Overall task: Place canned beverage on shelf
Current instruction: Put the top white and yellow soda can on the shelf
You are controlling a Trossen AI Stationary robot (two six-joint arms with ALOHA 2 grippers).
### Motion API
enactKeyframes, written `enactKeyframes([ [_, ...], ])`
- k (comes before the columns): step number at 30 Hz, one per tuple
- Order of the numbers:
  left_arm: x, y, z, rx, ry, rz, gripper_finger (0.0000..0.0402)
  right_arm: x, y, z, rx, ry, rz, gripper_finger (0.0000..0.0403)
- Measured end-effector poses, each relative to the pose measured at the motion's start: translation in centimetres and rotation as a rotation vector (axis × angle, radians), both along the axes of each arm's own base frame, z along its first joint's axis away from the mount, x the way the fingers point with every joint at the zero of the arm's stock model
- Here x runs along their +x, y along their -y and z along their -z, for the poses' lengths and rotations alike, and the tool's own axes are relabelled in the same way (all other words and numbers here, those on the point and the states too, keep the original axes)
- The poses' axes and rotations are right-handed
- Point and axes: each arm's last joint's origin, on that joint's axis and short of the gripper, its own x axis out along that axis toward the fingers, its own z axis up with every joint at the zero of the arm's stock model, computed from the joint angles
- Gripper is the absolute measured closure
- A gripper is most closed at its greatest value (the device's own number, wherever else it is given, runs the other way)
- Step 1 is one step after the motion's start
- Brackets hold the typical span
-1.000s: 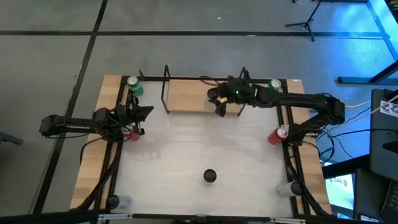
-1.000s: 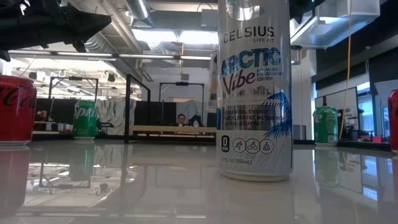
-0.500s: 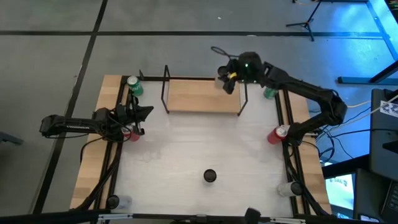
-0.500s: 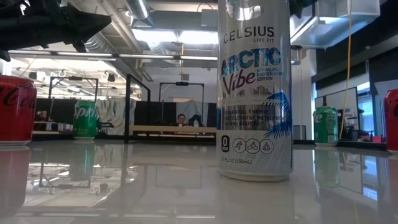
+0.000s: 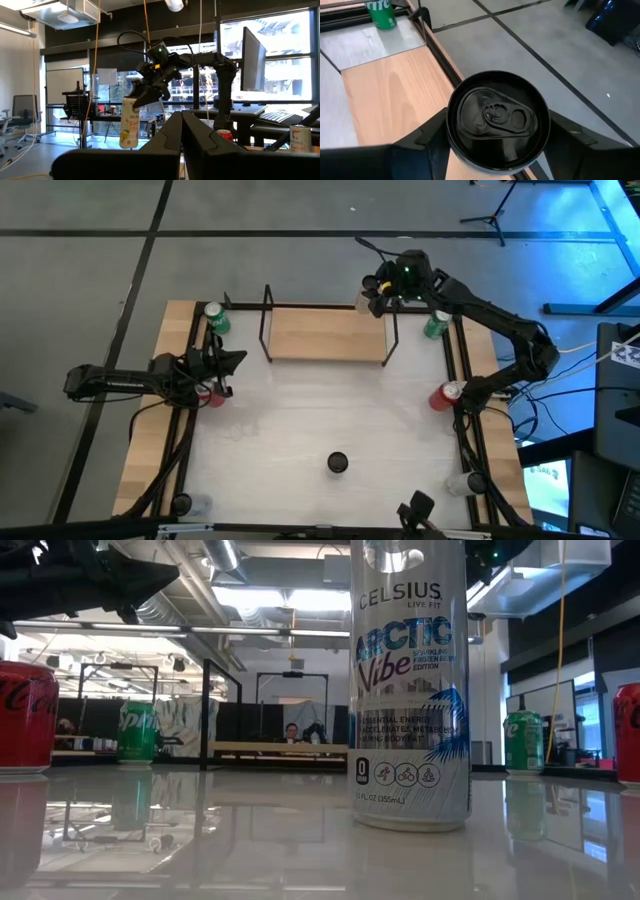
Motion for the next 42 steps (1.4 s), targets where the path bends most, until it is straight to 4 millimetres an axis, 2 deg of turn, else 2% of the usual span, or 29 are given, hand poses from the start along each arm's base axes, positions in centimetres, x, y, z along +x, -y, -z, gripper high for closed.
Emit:
enactKeyframes([
  [8, 0.0, 0.0, 0.0, 0.000, 0.000, 0.000, 0.0401, 0.4, 1.1, 1.8, 0.003, -0.035, 0.010, 0.0164],
  [19, 0.0, 0.0, 0.0, 0.000, 0.000, 0.000, 0.0401, 2.0, 2.4, 5.5, 0.082, -0.119, -0.002, 0.0164],
  [42, 0.0, 0.0, 0.1, -0.004, -0.008, 0.001, 0.0401, 1.5, 2.6, 5.5, 0.103, -0.129, -0.011, 0.0164],
])
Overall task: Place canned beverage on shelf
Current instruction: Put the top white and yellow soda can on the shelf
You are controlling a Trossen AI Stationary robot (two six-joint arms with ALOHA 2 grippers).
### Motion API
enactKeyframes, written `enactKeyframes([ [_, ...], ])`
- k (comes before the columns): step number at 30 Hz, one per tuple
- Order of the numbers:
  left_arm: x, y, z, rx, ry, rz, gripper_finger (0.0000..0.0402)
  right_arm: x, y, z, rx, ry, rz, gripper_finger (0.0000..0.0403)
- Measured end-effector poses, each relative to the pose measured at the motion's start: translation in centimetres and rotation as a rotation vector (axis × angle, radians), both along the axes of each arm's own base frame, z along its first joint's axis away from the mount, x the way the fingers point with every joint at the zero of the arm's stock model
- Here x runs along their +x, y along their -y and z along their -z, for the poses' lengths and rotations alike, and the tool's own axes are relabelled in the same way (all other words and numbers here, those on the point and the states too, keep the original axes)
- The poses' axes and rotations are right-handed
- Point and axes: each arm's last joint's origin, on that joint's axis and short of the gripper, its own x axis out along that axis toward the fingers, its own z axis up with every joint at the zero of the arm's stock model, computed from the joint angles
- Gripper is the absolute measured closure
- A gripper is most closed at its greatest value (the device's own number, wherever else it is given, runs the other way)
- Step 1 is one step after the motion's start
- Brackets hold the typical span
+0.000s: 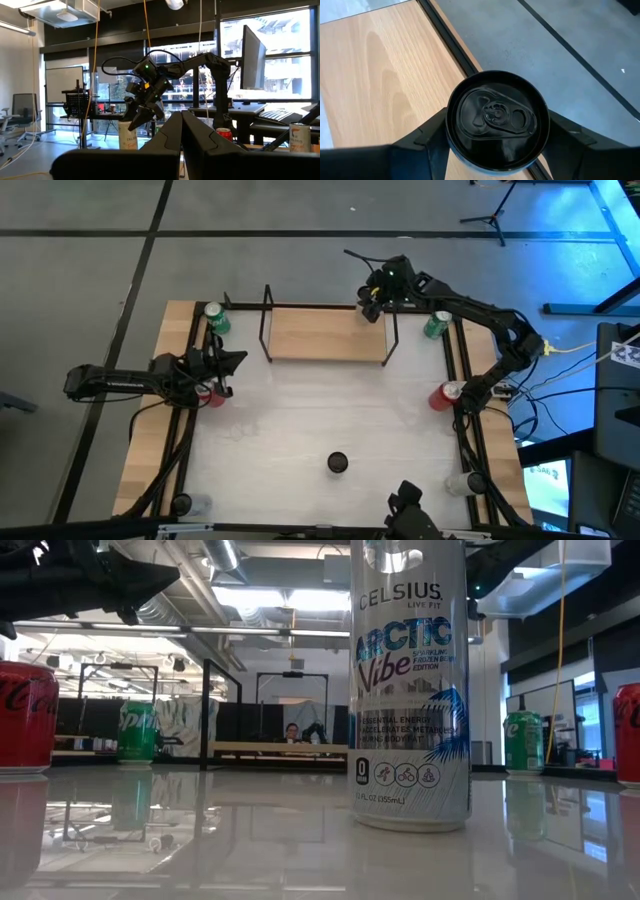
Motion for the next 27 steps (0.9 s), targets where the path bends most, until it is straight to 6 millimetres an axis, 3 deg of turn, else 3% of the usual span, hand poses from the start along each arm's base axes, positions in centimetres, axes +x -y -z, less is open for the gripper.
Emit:
enactKeyframes([
  [14, 0.0, 0.0, 0.1, 0.000, -0.009, 0.000, 0.0401, -0.7, -0.4, -0.7, -0.007, -0.003, -0.008, 0.0164],
  [27, 0.0, 0.0, 0.1, -0.002, -0.007, 0.001, 0.0401, -1.1, -0.1, 0.5, -0.028, 0.001, 0.014, 0.0163],
])
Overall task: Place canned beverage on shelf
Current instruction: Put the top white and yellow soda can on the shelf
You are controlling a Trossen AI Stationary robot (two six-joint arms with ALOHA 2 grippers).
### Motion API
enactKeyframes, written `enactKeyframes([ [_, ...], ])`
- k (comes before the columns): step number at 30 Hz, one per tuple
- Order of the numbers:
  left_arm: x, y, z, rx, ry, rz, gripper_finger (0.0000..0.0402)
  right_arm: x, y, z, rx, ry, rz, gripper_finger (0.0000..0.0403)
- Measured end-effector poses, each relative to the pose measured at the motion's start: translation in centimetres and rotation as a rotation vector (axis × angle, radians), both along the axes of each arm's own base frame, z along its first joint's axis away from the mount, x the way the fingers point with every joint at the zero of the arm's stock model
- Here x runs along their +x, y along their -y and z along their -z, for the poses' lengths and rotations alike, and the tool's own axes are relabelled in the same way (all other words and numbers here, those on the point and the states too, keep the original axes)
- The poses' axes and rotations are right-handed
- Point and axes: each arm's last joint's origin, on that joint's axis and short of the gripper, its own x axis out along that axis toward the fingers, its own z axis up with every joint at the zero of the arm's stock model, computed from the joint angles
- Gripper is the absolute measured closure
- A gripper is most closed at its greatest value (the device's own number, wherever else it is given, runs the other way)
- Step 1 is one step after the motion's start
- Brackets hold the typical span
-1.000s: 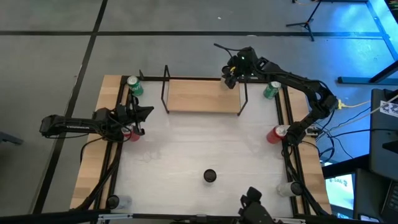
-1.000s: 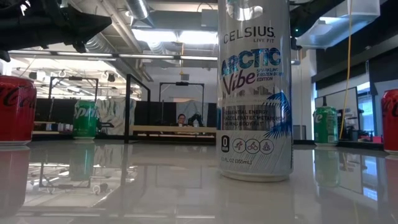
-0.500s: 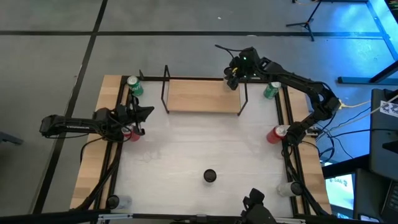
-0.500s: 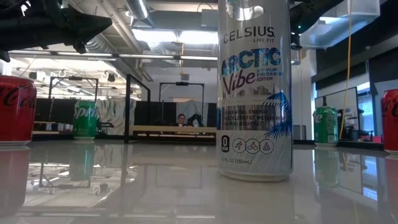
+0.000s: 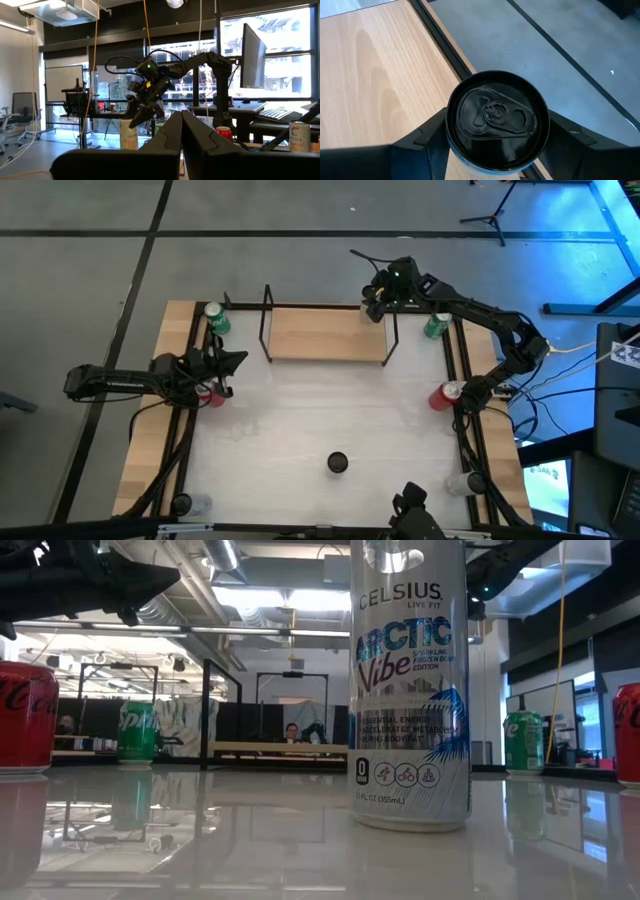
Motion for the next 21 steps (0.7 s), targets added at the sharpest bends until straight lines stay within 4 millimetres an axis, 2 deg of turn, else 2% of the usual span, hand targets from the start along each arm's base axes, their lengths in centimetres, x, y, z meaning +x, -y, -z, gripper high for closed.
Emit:
enactKeyframes([
  [7, 0.00, 0.00, -0.01, -0.001, 0.001, 0.000, 0.0401, -0.05, -0.05, 0.10, 0.008, -0.007, 0.000, 0.0119],
  [10, 0.00, 0.00, -0.01, -0.001, 0.000, 0.000, 0.0401, -0.07, -0.07, 0.14, 0.011, -0.011, 0.000, 0.0113],
  [15, 0.00, 0.00, -0.01, -0.001, 0.001, 0.000, 0.0401, -0.08, -0.10, 0.18, 0.013, -0.013, -0.002, 0.0123],
  [21, 0.00, 0.00, -0.01, -0.001, 0.001, 0.000, 0.0401, -0.09, -0.21, 0.11, 0.021, -0.005, -0.031, 0.0159],
])
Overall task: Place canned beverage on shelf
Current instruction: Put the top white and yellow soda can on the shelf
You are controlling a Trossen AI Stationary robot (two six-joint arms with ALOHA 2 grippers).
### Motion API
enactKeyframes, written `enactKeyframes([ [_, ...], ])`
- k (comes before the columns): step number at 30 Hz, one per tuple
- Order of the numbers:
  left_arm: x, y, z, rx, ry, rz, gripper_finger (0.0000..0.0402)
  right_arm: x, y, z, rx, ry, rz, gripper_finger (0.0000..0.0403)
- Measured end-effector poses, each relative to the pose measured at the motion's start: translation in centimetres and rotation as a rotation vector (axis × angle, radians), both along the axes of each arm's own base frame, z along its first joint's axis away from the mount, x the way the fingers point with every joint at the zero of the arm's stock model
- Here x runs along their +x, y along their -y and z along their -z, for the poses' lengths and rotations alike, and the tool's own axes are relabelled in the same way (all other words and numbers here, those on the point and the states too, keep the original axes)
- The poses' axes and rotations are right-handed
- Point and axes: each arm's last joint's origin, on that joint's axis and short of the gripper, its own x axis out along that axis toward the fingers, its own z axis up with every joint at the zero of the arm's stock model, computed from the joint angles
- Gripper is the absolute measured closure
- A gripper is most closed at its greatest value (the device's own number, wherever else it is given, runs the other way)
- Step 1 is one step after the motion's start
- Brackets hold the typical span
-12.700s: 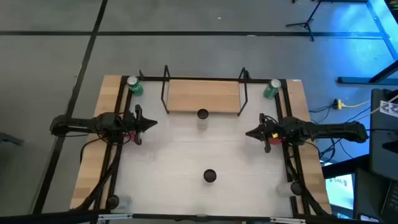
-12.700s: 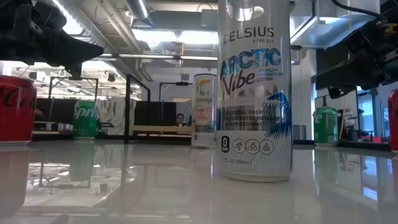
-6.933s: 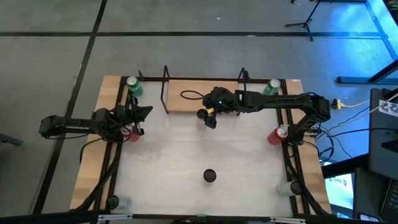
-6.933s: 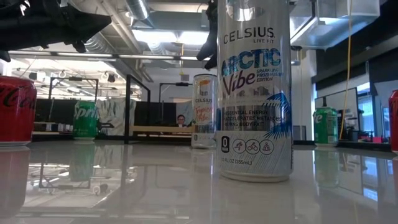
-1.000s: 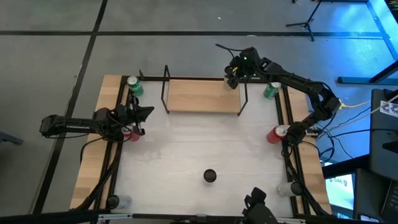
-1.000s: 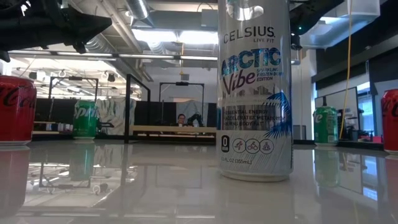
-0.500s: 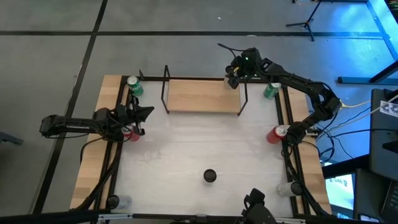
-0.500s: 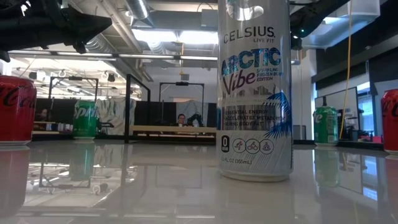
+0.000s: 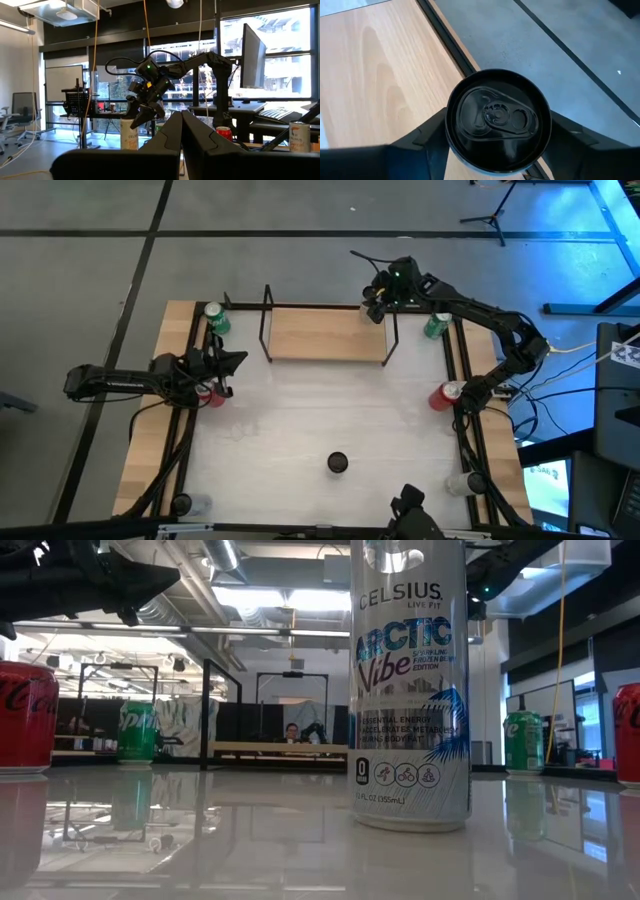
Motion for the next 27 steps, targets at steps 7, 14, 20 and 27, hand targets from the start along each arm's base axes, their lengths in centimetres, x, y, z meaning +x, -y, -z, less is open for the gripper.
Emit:
enactKeyframes([
  [7, 0.0, 0.0, 0.0, 0.000, -0.001, 0.000, 0.0401, -0.9, -0.9, -0.8, 0.019, -0.014, -0.023, 0.0159],
  [14, 0.0, 0.0, 0.0, 0.000, 0.000, 0.000, 0.0401, -1.1, -1.2, -0.8, 0.034, -0.032, -0.030, 0.0150],
  [20, 0.0, 0.0, 0.0, 0.000, 0.001, 0.000, 0.0401, -1.1, -1.2, -0.8, 0.031, -0.032, -0.031, 0.0134],
  [27, 0.0, 0.0, 0.0, 0.000, 0.001, 0.000, 0.0401, -1.1, -1.1, -0.8, 0.020, -0.040, -0.043, 0.0079],
])
